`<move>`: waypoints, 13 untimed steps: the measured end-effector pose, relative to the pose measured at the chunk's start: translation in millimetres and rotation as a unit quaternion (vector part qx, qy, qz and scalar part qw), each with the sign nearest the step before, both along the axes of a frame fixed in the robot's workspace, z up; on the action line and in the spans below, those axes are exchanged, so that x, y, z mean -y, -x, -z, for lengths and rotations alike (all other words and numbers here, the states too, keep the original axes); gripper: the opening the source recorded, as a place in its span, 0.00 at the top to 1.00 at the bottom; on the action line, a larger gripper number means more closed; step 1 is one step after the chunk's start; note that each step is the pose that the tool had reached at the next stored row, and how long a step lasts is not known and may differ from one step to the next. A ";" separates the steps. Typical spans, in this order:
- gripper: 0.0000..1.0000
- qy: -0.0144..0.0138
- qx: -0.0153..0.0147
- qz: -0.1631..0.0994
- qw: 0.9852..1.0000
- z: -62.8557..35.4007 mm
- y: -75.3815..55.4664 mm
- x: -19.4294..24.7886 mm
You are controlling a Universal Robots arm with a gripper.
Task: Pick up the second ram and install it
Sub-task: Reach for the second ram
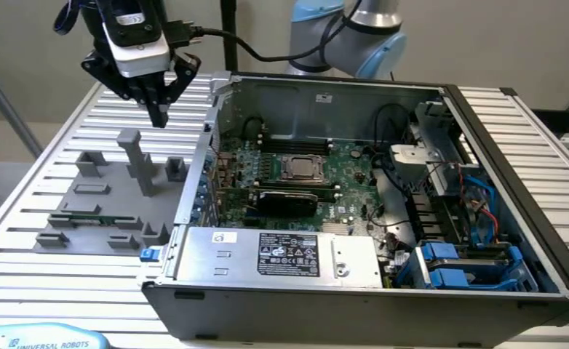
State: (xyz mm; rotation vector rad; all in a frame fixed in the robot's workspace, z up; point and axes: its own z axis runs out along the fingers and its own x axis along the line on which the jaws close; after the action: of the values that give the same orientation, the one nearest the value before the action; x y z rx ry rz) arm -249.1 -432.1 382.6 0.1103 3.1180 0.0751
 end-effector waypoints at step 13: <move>0.89 0.000 0.000 0.000 1.000 16.4 59.3 3.2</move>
State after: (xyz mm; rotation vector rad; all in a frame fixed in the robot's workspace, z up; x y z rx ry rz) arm -308.4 -435.3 366.3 0.1105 3.1181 0.0749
